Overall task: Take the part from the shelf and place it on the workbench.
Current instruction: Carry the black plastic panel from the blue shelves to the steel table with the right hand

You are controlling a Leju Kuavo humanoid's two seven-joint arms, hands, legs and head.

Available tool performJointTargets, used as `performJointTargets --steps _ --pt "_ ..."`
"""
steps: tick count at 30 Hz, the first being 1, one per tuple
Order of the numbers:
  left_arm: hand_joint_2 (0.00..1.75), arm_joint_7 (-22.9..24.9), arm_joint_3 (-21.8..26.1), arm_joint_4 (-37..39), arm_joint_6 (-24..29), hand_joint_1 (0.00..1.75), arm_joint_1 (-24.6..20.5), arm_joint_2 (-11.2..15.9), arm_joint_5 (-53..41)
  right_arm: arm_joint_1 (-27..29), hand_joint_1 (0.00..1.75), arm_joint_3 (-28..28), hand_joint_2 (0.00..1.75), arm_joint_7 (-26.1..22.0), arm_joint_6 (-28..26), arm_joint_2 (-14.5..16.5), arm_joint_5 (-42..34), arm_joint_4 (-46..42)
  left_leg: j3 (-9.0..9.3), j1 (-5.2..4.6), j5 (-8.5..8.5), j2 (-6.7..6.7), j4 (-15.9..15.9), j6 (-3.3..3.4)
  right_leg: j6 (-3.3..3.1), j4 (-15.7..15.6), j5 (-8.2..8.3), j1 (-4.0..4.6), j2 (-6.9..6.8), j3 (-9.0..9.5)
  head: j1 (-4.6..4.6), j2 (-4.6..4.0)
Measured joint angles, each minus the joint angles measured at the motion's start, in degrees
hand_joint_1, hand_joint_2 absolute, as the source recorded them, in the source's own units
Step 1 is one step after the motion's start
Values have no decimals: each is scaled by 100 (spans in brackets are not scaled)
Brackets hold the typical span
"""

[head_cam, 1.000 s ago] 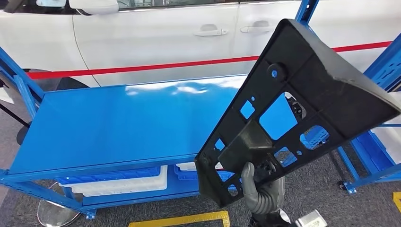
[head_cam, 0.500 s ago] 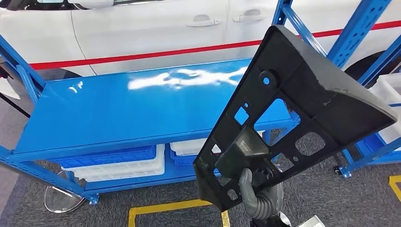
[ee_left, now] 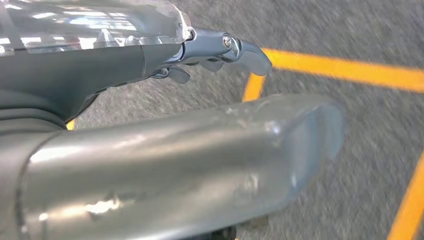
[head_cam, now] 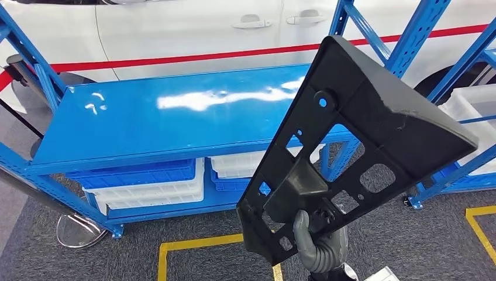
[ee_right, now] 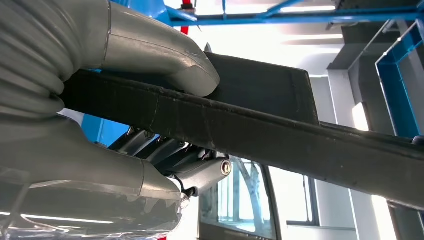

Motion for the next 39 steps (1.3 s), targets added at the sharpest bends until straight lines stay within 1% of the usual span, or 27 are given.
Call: performJointTargets --steps 2,3,4,5,6,8,9,10,12,13,15,17,18,19,20,22,24,25,27,29,30,32,33,34,35,37,39 --pt "0 0 1 0 -7 0 3 1 1 2 175 -5 175 10 2 -1 0 0 -180 1 136 14 16 12 56 718 -545 -29 1 -167 13 0" --pt "0 -1 1 0 -9 0 5 1 -1 3 175 -8 175 14 2 -2 0 0 -276 5 198 22 38 -1 84 1019 -631 -46 0 -198 14 -1" --pt "0 -1 1 0 -9 0 6 1 -1 4 175 -10 175 18 3 -2 0 0 -375 10 254 28 69 -18 106 1164 -575 -64 -1 -150 14 -1" --pt "0 -1 1 0 -10 0 8 0 -1 4 175 -12 175 19 3 -2 0 0 -474 20 299 33 111 -41 125 1108 -429 -81 -3 -4 15 -1" --pt "0 -2 1 0 -10 0 9 -1 0 3 175 -14 175 20 3 -2 0 0 -571 32 334 35 164 -68 140 847 -278 -99 -8 248 15 -1" --pt "0 -3 1 0 -10 0 9 -1 0 -4 175 -20 175 21 4 -1 1 0 -736 37 381 31 296 -127 133 65 -250 -104 -8 836 18 0" --pt "0 -6 1 0 -10 0 8 -2 -1 -4 175 -25 175 24 6 0 2 0 -787 35 403 29 349 -162 109 -228 -312 -94 -6 1022 21 0" --pt "0 -9 1 0 -11 0 7 -2 -1 -4 175 -31 175 29 9 0 4 0 -820 32 433 26 382 -198 69 -382 -375 -75 0 1100 28 0" --pt "0 -27 3 0 -12 0 9 -3 -4 2 175 -42 175 54 37 0 8 0 -860 48 481 31 399 -273 -39 -420 -343 -60 9 1047 45 -1" --pt "0 -39 4 0 -12 0 10 -3 -5 2 175 -45 175 72 62 0 8 0 -901 61 428 25 444 -307 -98 -423 -303 -62 16 1004 47 0" --pt "0 -59 11 0 -8 0 18 -3 -5 4 175 -46 175 104 111 1 7 2 -1059 86 36 -1 823 -366 -195 -436 -202 -73 36 895 32 0" --pt "0 -63 20 0 -6 0 24 -4 -4 12 175 -48 175 118 132 2 3 12 -1272 97 -471 -22 1539 -404 -224 -428 -101 -62 81 772 19 -1" --pt "0 -64 22 0 -6 0 25 -4 -4 19 175 -49 175 120 136 2 2 20 -1332 98 -585 -23 1836 -411 -222 -420 -55 -55 116 711 19 -1" --pt "0 -64 25 0 -6 0 25 -4 -4 26 175 -50 175 121 137 2 1 29 -1309 98 -586 -27 1966 -407 -216 -409 -12 -48 158 651 19 -1" --pt "0 -65 27 0 -6 0 26 -4 -4 32 175 -51 175 123 139 2 0 38 -1166 97 -488 -41 1860 -390 -207 -397 26 -42 210 599 19 -1" --pt "0 -67 30 0 -6 0 26 0 -4 39 175 -53 175 125 144 2 0 47 -624 92 -237 -212 1089 -308 -181 -376 89 -37 325 521 20 -1" --pt "0 -70 33 0 -7 0 31 8 -4 37 175 -52 175 125 149 2 -1 49 -204 82 -133 -436 423 -247 -128 -371 149 -43 430 475 21 0" --pt "0 -72 34 0 -6 0 33 11 -4 36 175 -52 175 125 152 2 -1 49 -135 73 -141 -491 290 -231 -90 -376 181 -53 481 458 20 0" --pt "0 -73 38 0 -6 0 29 6 -2 44 175 -54 175 125 161 2 -3 49 -125 73 -89 -399 226 -206 -5 -402 239 -63 578 434 13 0" --pt "0 -73 42 0 -8 0 23 -1 2 61 175 -58 175 123 166 2 -4 50 -119 96 -15 -249 138 -136 39 -294 148 -50 424 355 30 -1" --pt "0 -74 47 0 -9 0 27 -4 10 68 175 -60 175 121 166 2 -4 57 -128 107 22 -169 103 -102 52 -78 -5 -46 284 249 45 -1" --pt "0 -74 67 0 -11 0 44 -2 32 95 175 -66 175 119 162 0 -3 84 -167 88 47 -3 99 -71 90 639 -404 -58 84 -72 70 -1" --pt "0 -73 80 0 -12 0 51 -2 43 122 175 -76 175 117 154 -2 -4 103 -184 82 49 83 106 -69 115 968 -534 -67 56 -208 71 -1" --pt "0 -70 93 0 -13 0 55 -2 50 156 175 -91 175 115 140 -3 -10 122 -196 78 48 166 117 -70 134 1130 -559 -74 41 -259 72 -1" --pt "0 -67 105 0 -18 0 54 -2 52 193 175 -112 175 110 123 -3 -20 138 -205 76 43 240 131 -75 146 1078 -481 -80 21 -200 73 0" --pt "0 -61 124 0 -37 0 49 -3 54 254 175 -159 175 98 100 -4 -50 164 -208 73 13 375 176 -106 129 407 -156 -77 -143 208 75 0" --pt "0 -55 132 0 -67 0 47 -4 53 281 175 -196 175 85 95 -3 -72 179 -214 43 -35 487 235 -169 47 -233 23 -23 -387 556 68 -1"
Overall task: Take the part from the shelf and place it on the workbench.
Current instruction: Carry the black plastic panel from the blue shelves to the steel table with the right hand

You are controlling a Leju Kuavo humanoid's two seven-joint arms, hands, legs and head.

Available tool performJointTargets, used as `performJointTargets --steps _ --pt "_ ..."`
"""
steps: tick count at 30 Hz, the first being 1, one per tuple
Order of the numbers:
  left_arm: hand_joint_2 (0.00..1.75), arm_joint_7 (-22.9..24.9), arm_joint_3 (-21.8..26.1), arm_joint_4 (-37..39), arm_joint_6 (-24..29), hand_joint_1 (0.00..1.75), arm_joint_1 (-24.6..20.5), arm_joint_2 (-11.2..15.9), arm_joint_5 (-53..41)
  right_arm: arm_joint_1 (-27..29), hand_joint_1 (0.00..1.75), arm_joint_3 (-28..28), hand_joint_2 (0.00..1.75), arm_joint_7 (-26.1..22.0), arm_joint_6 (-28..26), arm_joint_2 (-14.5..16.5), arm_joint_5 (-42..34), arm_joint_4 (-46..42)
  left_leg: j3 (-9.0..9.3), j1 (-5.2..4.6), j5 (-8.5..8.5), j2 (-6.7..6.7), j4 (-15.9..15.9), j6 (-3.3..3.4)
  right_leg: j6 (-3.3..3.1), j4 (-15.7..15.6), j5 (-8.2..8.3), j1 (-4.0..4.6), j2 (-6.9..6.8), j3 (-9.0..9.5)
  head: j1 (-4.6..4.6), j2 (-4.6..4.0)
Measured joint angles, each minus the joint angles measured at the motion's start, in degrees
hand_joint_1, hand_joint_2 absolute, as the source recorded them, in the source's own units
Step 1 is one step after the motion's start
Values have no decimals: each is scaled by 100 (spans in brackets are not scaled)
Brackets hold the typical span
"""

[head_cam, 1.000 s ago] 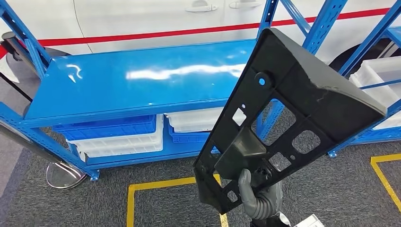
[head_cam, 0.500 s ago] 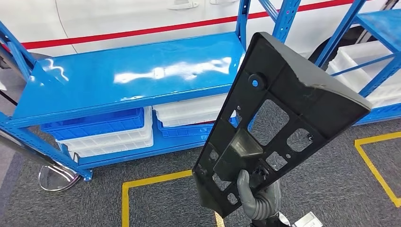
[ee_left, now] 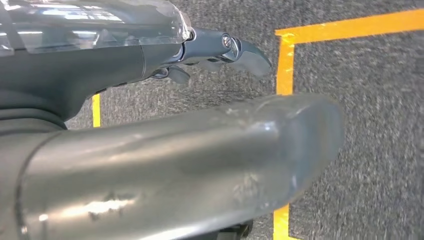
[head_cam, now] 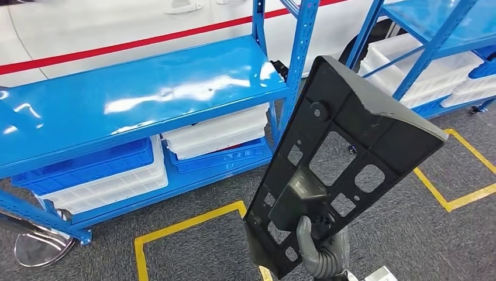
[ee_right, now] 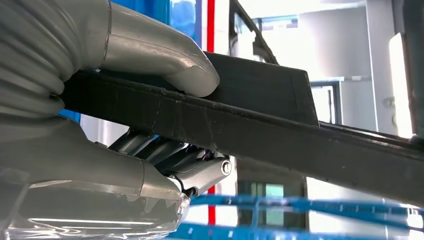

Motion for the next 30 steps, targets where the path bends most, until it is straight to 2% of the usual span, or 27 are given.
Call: performJointTargets --steps 1,2,3,4,6,7,8,9,10,11,12,13,14,16,17,18,19,20,21,23,24,25,26,27,28,30 --pt "0 2 1 0 -15 0 -2 0 -1 7 175 -16 175 -6 -1 1 -4 5 0 -14 -19 53 18 -29 -44 -130 6 27 -58 55 -4 0" --pt "0 3 2 0 -26 0 -7 0 -2 16 175 -30 175 -11 -1 1 -6 8 4 -29 -30 108 26 -56 -82 -147 -2 50 -31 44 -10 0" --pt "0 2 2 0 -36 0 -15 0 -3 28 175 -45 175 -19 -1 2 -5 9 16 -30 -38 166 23 -80 -114 -154 10 39 51 30 -14 0" --pt "0 1 2 0 -42 0 -23 1 -5 41 175 -60 175 -24 1 4 -2 10 20 -23 -74 136 47 -110 -145 -171 26 25 117 24 -13 0" --pt "0 -2 4 0 -50 0 -29 1 -10 58 175 -84 175 -42 4 19 17 12 -82 5 -305 -146 332 -172 -215 -204 69 -17 249 12 -34 0" --pt "0 -2 6 0 -52 0 -23 1 -11 63 175 -90 175 -51 4 27 32 13 -214 26 -500 -340 647 -199 -240 -209 85 -25 309 0 -46 0" --pt "0 -2 9 0 -54 0 -14 0 -12 65 175 -96 175 -62 4 34 47 14 -390 38 -703 -459 1047 -216 -256 -206 96 -27 380 -17 -57 0" --pt "0 -2 13 0 -54 0 -4 0 -11 73 175 -100 175 -70 4 38 62 16 -554 47 -848 -507 1417 -231 -262 -200 103 -26 459 -32 -57 1" --pt "0 -2 17 0 -54 0 4 0 -10 87 175 -107 175 -78 4 39 73 20 -656 56 -889 -523 1641 -242 -264 -189 107 -25 544 -42 -57 1" --pt "0 -2 21 0 -54 0 8 1 -10 105 175 -116 175 -81 2 39 84 25 -663 64 -813 -528 1653 -247 -262 -173 109 -28 631 -49 -57 1" --pt "0 -2 24 0 -55 0 9 1 -9 125 175 -127 175 -85 -1 40 96 28 -565 75 -633 -547 1433 -248 -256 -155 108 -32 717 -53 -58 1" --pt "0 -2 26 0 -56 0 9 3 -9 143 175 -139 175 -90 -5 44 108 30 -401 93 -406 -622 1063 -246 -244 -133 106 -37 797 -58 -59 0" --pt "0 -1 30 0 -58 0 11 5 -9 157 175 -150 175 -98 -12 51 125 31 -243 112 -240 -796 687 -239 -218 -106 105 -36 875 -75 -58 1" --pt "0 -2 36 0 -60 0 11 9 -11 179 175 -178 175 -118 -25 72 167 30 -68 135 -101 -1082 216 -213 -135 -69 128 -44 1018 -142 -55 1" --pt "0 -1 39 0 -61 0 10 10 -14 196 175 -196 175 -127 -29 82 189 29 -56 129 -118 -1139 161 -189 -83 -68 153 -50 1089 -177 -54 1" --pt "0 -1 39 0 -62 0 7 10 -16 222 175 -221 175 -134 -34 91 209 28 -53 120 -108 -1075 144 -157 -33 -82 185 -62 1163 -205 -53 1" --pt "0 1 39 0 -65 0 4 9 -18 256 175 -247 175 -142 -41 97 227 27 -48 120 -82 -996 126 -112 5 -78 197 -71 1161 -225 -51 0" --pt "0 2 39 0 -68 0 2 8 -18 286 175 -272 175 -151 -52 101 243 26 -40 122 -54 -914 97 -62 32 -23 157 -62 1051 -262 -39 1" --pt "0 2 39 0 -73 0 4 6 -20 306 175 -296 175 -160 -65 103 256 25 -40 124 -26 -820 66 -16 53 136 46 -51 880 -341 -24 0" --pt "0 -1 40 0 -88 0 15 6 -26 323 175 -333 175 -172 -86 110 269 25 -51 102 -1 -622 40 35 79 780 -339 -34 520 -632 1 0" --pt "0 -2 40 0 -94 0 21 8 -31 334 175 -353 175 -174 -92 114 271 25 -61 87 -1 -519 42 42 93 1145 -511 -36 456 -790 2 -1" --pt "0 -3 41 0 -97 0 22 9 -36 352 175 -372 175 -175 -96 116 273 26 -67 77 -2 -421 45 45 102 1397 -597 -40 430 -888 2 0" --pt "0 -4 42 0 -98 0 20 10 -43 372 175 -393 175 -176 -100 119 274 26 -70 71 -6 -330 47 46 105 1450 -577 -42 414 -882 2 1" --pt "0 -5 42 0 -100 0 15 10 -48 392 175 -416 175 -177 -101 122 275 26 -68 67 -10 -245 50 43 101 1289 -466 -43 385 -763 2 1" --pt "0 -7 42 0 -100 0 9 9 -54 407 175 -440 175 -178 -100 127 278 26 -61 65 -18 -170 54 35 87 939 -299 -40 320 -542 3 1" --pt "0 -12 42 0 -100 0 2 8 -64 422 175 -488 175 -184 -92 145 285 26 -43 40 -47 -50 68 -9 21 190 -81 -2 72 -104 0 1"
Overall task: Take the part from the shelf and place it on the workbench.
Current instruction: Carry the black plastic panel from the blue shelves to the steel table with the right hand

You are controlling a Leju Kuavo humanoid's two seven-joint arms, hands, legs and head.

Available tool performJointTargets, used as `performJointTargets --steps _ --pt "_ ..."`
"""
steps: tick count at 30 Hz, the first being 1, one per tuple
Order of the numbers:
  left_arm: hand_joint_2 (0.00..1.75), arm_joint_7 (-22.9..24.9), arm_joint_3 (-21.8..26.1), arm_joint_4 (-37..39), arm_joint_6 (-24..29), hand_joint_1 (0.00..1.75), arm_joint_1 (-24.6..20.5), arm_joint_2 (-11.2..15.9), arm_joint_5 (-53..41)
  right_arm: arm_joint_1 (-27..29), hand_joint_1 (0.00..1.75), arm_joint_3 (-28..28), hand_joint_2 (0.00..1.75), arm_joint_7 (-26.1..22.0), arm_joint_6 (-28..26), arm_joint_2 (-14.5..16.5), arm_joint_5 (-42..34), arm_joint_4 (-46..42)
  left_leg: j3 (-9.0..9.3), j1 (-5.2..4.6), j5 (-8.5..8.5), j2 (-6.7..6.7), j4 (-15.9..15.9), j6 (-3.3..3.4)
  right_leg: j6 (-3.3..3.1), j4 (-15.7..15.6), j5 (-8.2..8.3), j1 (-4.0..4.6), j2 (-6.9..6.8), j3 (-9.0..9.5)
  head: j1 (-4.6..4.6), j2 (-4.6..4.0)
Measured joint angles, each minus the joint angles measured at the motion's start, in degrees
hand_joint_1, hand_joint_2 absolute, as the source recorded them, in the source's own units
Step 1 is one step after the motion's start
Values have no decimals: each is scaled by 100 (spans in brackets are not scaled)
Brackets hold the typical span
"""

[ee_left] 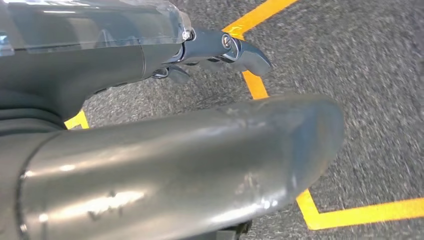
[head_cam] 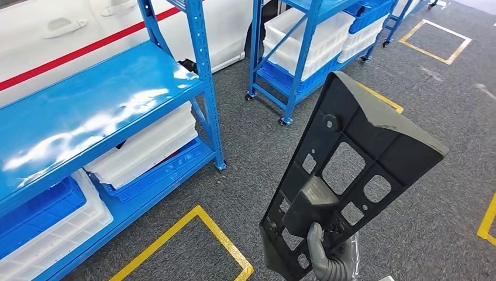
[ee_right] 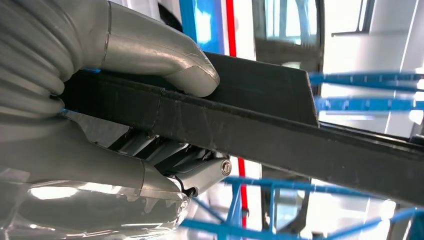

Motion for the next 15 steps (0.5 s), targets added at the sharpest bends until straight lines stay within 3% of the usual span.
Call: performJointTargets --steps 2,4,6,8,10,11,12,13,15 --pt "0 -6 0 0 1 0 -6 1 -10 15 175 -38 175 -10 6 30 7 -4 25 -32 -25 102 7 -56 -78 -293 28 46 -101 143 -17 1" --pt "0 -9 0 0 2 0 -22 2 -21 47 175 -70 175 -18 7 55 11 -11 52 -38 -48 178 5 -113 -146 -314 55 45 29 126 -29 -1" --pt "0 -11 -1 0 2 0 -29 2 -33 67 175 -95 175 -23 7 81 13 -19 -3 -19 -217 -33 187 -174 -218 -350 91 13 148 122 -40 -2" --pt "0 -12 -2 0 2 0 -14 3 -42 71 175 -110 175 -29 13 111 14 -24 -260 0 -601 -357 814 -205 -268 -363 116 -2 275 109 -58 -1" --pt "0 -11 -1 0 2 0 6 3 -49 77 175 -123 175 -36 42 129 15 -23 -580 3 -884 -458 1529 -208 -284 -349 125 4 429 88 -65 -1" --pt "0 -11 -1 0 2 0 11 3 -54 82 175 -134 175 -40 68 137 17 -23 -647 4 -874 -468 1667 -205 -286 -337 126 6 511 81 -65 -1" --pt "0 -10 0 0 3 0 13 3 -61 88 175 -147 175 -46 97 150 21 -23 -610 6 -745 -476 1573 -196 -285 -323 126 7 595 79 -67 -1" --pt "0 -10 0 0 3 0 11 4 -67 94 175 -161 175 -51 126 168 29 -23 -479 11 -533 -514 1271 -183 -282 -308 126 7 678 80 -66 -1" --pt "0 -9 0 0 7 0 10 7 -84 98 175 -191 175 -60 173 212 51 -23 -159 31 -164 -813 504 -144 -259 -274 127 8 833 66 -64 -1"
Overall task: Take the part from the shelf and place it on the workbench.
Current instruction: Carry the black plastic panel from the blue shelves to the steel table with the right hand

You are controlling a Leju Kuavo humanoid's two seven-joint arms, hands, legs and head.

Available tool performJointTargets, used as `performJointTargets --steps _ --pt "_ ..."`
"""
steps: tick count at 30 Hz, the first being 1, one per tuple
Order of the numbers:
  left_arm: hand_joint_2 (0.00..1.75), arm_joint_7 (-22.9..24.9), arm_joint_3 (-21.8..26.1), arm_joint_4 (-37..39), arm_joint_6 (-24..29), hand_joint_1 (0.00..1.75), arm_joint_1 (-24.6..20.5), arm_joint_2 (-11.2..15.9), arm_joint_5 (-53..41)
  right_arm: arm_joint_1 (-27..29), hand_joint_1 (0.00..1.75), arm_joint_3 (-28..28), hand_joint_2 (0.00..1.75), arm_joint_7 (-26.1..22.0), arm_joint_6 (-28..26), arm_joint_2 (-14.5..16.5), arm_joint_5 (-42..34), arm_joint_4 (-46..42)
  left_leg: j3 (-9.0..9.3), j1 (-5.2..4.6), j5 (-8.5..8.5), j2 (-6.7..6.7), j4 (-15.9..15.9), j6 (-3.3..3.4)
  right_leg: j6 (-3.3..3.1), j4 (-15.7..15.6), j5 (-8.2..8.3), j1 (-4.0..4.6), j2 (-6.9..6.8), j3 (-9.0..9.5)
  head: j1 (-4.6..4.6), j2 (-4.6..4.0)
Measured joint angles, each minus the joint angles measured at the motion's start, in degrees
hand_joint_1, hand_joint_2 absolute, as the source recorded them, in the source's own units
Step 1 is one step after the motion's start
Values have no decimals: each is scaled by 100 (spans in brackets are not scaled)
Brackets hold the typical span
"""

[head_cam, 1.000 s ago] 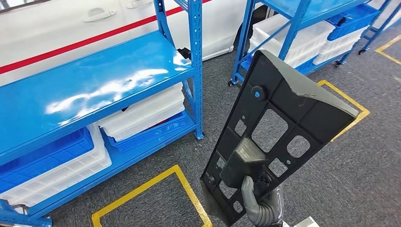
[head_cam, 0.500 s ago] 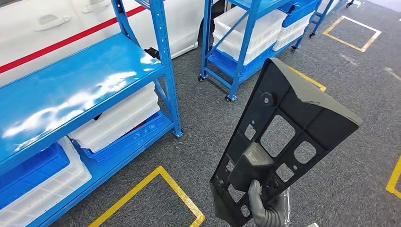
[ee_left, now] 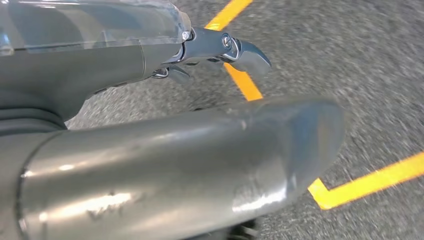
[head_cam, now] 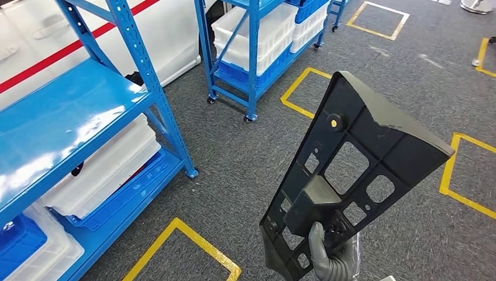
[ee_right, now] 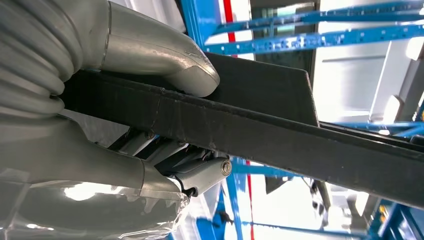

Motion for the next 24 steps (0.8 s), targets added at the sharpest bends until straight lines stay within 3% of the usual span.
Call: performJointTargets --steps 2,4,5,7,9,11,12,14,16,18,20,22,24 --pt "0 1 0 0 9 0 -3 3 -11 6 175 -20 175 -8 26 29 22 0 140 8 98 -249 -380 31 66 24 22 -11 139 -58 1 0" --pt "0 2 0 0 16 0 -11 3 -17 30 175 -33 175 -11 32 49 31 0 148 -6 104 -173 -421 65 160 11 72 -29 287 -115 2 -1" --pt "0 1 0 0 19 0 -16 1 -19 47 175 -39 175 -11 31 55 31 -1 156 1 128 -90 -451 100 192 26 79 -38 283 -137 3 -1" --pt "0 -3 0 0 24 0 -19 -4 -21 67 175 -62 175 -13 31 60 31 -2 176 14 176 81 -517 169 235 259 -71 -25 13 -256 24 1" --pt "0 -8 0 0 27 0 -10 -6 -22 71 175 -82 175 -16 32 61 32 -3 177 -3 190 258 -543 202 261 897 -437 -17 -349 -550 48 0" --pt "0 -6 0 0 30 0 1 -5 -22 77 175 -93 175 -17 33 61 33 -2 167 -25 180 453 -537 210 280 1448 -655 -29 -473 -793 54 -1" --pt "0 -4 0 0 31 0 1 -4 -22 82 175 -102 175 -18 33 61 34 -2 168 -30 172 546 -535 208 281 1447 -607 -32 -502 -768 53 -1" --pt "0 -2 0 0 32 0 -9 -5 -22 87 175 -120 175 -19 32 61 34 -3 189 -34 150 700 -530 183 259 833 -298 -24 -632 -387 55 -1" --pt "0 -2 0 0 32 0 -18 -5 -22 82 175 -129 175 -22 32 63 35 -5 218 -59 115 817 -522 133 198 165 -113 30 -842 -8 52 0" --pt "0 1 0 0 32 0 -23 -4 -22 82 175 -139 175 -28 33 70 40 -11 242 -81 89 918 -520 80 129 -11 -121 84 -882 65 48 0" --pt "0 2 0 0 32 0 -33 -4 -23 98 175 -152 175 -38 38 78 50 -21 267 -69 56 961 -509 25 64 -36 -100 75 -754 55 49 0" --pt "0 2 0 0 31 0 -37 -4 -25 108 175 -169 175 -56 66 97 67 -34 176 -44 -133 721 -264 -28 -8 -76 -72 44 -637 66 40 0" --pt "0 2 1 0 30 0 -22 -4 -27 106 175 -179 175 -85 131 122 80 -42 -136 -26 -495 420 414 -54 -58 -88 -58 37 -514 68 28 -1"
